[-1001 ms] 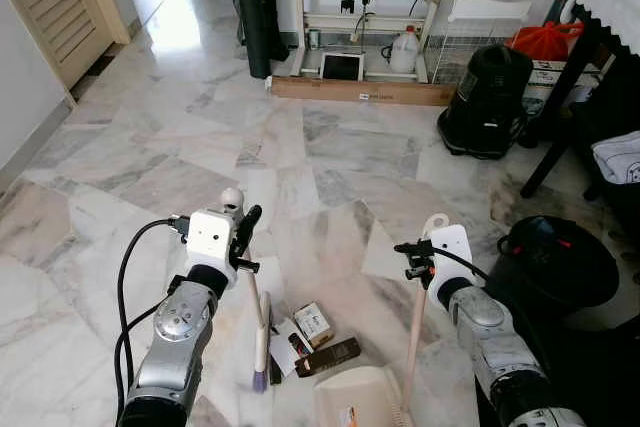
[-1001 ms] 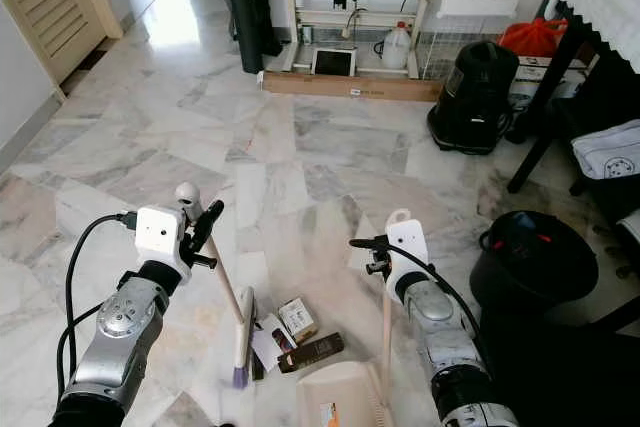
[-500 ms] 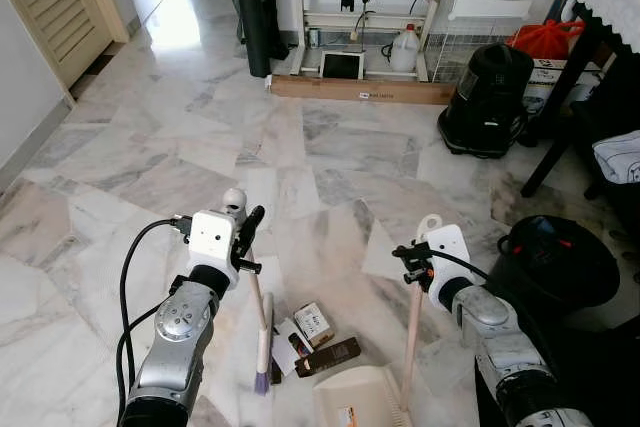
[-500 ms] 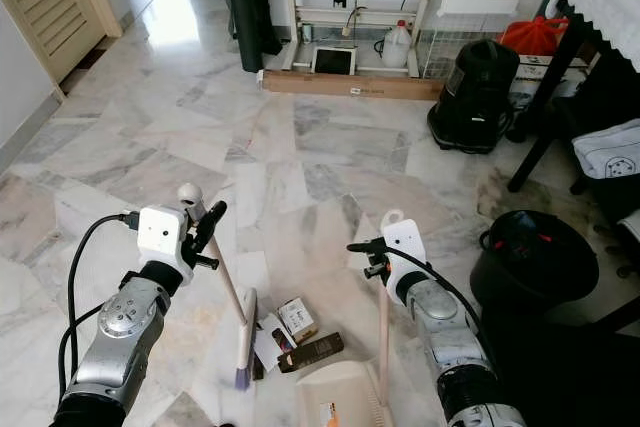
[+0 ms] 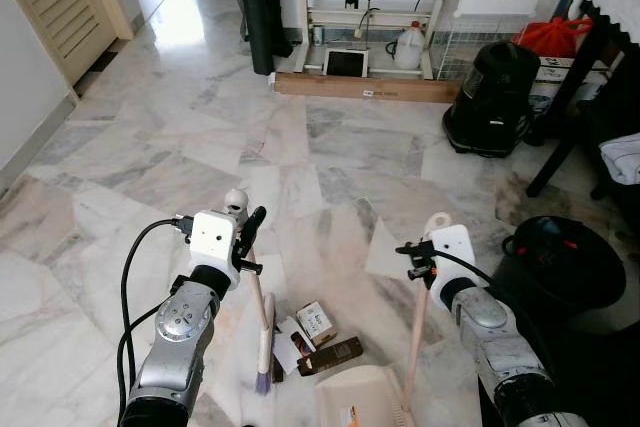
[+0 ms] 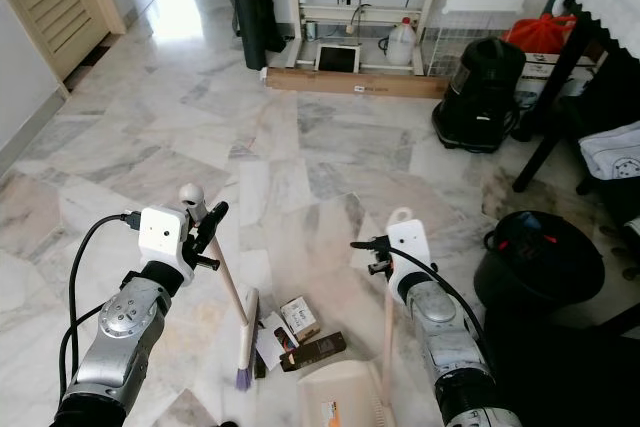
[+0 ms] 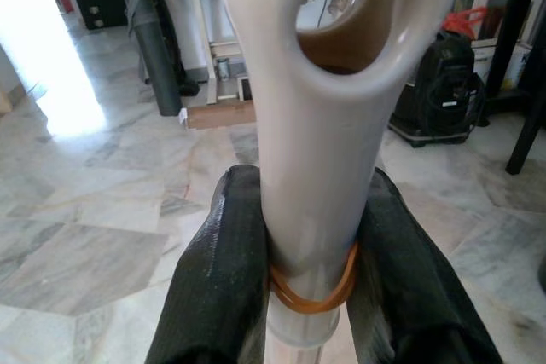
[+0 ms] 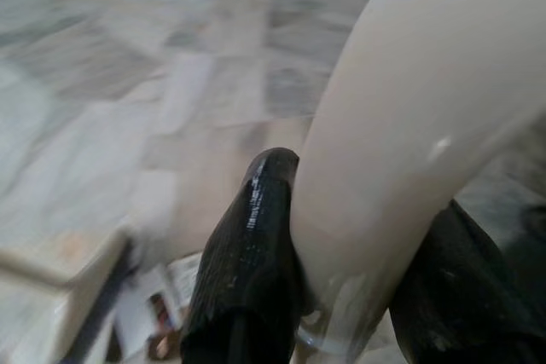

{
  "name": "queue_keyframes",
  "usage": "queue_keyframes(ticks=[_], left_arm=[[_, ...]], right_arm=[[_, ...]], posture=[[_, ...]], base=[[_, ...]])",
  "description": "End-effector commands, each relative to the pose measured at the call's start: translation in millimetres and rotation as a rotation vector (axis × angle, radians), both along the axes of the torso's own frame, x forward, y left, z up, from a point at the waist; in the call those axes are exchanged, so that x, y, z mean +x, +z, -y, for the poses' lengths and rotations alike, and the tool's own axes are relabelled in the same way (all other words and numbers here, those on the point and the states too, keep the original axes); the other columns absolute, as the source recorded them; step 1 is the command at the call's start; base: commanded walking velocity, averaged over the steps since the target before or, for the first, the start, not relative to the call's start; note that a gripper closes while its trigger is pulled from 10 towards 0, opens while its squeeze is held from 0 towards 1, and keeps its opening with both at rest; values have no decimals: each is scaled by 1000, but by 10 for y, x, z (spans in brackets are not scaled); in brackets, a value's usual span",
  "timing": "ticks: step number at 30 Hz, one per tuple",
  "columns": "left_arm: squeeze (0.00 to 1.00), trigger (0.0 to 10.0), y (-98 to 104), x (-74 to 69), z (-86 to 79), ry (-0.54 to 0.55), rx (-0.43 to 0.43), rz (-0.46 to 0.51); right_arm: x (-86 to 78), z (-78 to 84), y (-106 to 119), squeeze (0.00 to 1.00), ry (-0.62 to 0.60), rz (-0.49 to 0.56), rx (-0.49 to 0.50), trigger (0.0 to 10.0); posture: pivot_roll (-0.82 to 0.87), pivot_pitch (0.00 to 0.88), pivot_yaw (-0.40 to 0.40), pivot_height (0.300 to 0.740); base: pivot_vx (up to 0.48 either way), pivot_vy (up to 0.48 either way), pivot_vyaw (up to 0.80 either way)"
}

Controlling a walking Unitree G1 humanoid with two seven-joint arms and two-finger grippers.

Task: Sweep floor

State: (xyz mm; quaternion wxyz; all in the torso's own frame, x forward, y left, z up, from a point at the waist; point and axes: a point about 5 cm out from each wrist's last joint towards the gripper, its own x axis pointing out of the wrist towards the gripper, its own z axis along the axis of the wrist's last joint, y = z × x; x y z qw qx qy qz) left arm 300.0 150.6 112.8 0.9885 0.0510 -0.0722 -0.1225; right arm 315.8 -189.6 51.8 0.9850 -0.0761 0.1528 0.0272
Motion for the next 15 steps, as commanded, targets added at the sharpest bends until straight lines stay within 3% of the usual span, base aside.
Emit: queue_keyframes(ticks=[1,8,15], left_arm=[[0,10000,105,25,9,-7,3,39],[0,10000,110,24,3,-7,3,40],[0,10000,137,26,1,-6,16,52]], right_arm=[[-34,136,-4,0,-75,18,-54,10000],[16,121,113,0,-84,86,-73,10000],[51,129,177,0,-75,100,-160,10000]], posture=[[45,123,29,740],[45,125,29,740],[45,130,30,740]], base=[[0,0,0],[0,0,0],[0,0,0]])
